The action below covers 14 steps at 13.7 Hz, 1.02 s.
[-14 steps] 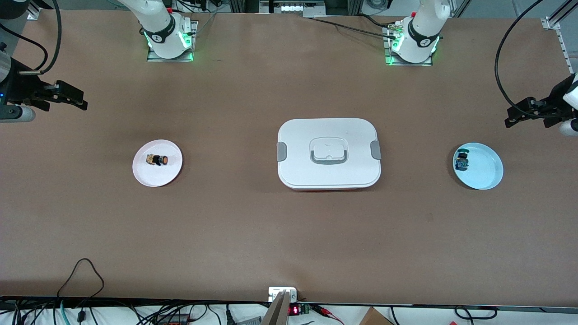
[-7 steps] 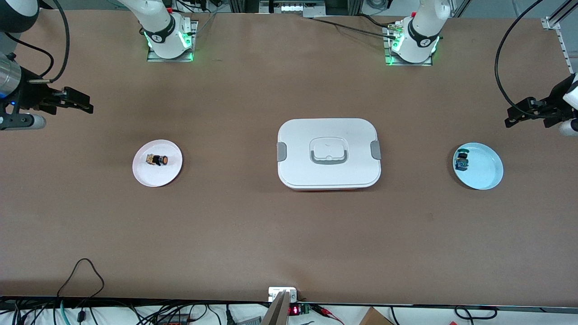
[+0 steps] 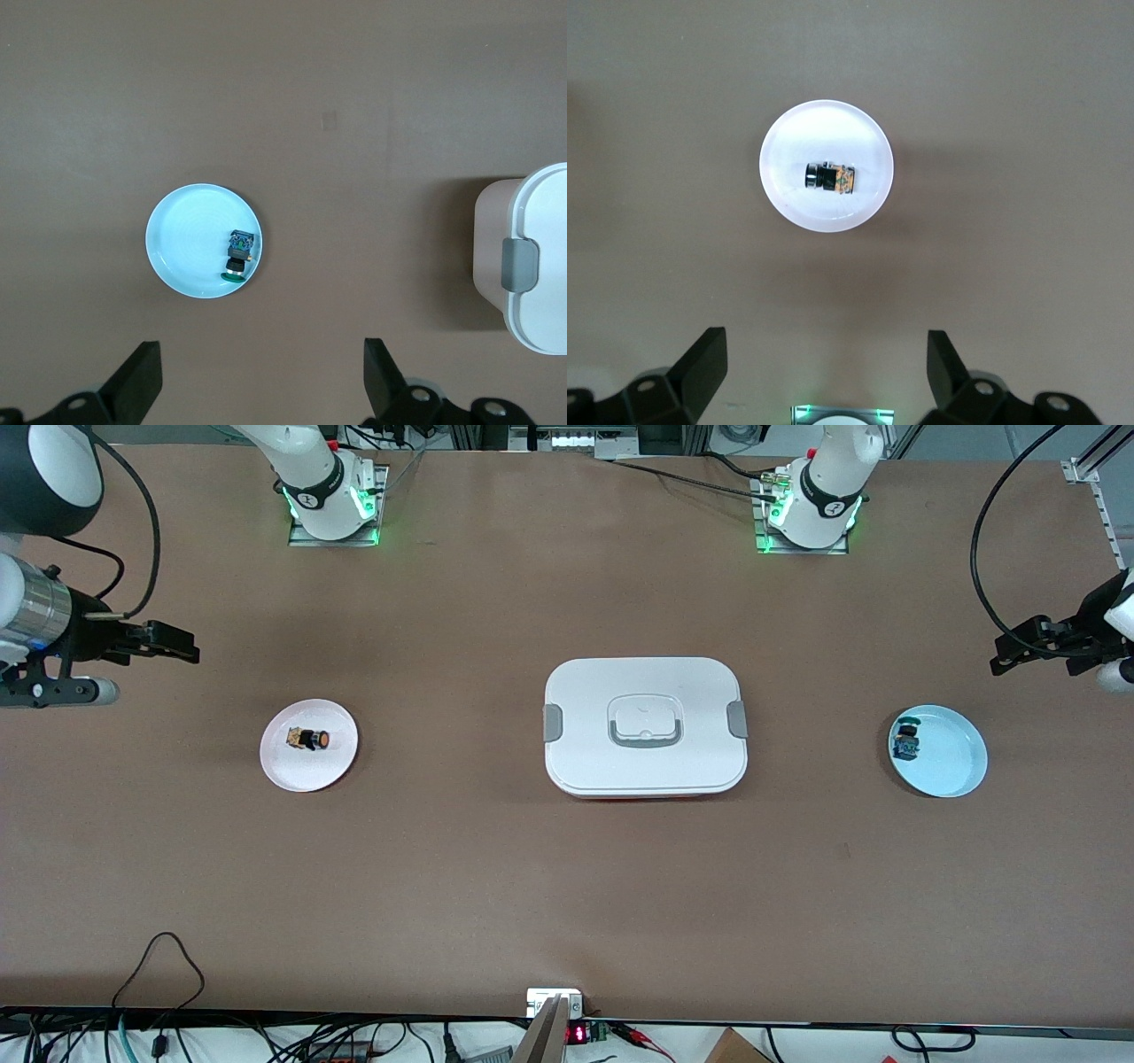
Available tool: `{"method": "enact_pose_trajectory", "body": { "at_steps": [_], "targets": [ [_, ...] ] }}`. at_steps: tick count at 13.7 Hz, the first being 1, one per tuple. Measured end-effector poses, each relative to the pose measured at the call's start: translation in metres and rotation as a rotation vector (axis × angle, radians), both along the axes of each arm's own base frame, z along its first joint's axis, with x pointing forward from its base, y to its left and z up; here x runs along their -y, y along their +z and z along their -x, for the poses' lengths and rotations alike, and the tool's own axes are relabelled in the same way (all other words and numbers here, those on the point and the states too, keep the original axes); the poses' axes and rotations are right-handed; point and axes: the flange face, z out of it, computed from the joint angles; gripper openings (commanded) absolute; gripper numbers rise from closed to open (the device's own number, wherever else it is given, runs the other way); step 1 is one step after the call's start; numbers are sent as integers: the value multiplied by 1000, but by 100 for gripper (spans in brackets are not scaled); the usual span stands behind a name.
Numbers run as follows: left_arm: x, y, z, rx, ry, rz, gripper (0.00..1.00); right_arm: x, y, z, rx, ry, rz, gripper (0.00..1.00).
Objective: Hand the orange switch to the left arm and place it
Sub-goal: 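Move the right gripper toward the orange switch on the white plate, then lower the open right gripper over the orange switch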
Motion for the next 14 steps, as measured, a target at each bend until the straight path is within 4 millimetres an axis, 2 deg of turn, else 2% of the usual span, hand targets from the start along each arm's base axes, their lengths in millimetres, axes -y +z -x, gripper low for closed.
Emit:
{"method": "enact_pose_trajectory", "body": {
  "at_steps": [2, 5, 8, 11, 14],
  "targets": [
    [0, 0, 0, 0, 0, 0, 100, -4, -16, -9, 1, 18, 36, 100],
    [0, 0, 0, 0, 0, 0, 100, -27, -38, -21, 5, 47, 75, 100],
    [0, 0, 0, 0, 0, 0, 100, -32, -62, -32, 17, 53, 81, 100],
    [1, 0, 0, 0, -2, 0, 100, -32, -102, -36, 43, 58, 82, 100],
    [1, 0, 0, 0, -2, 0, 100, -31, -148, -29, 60, 64, 79, 100]
  ]
}}
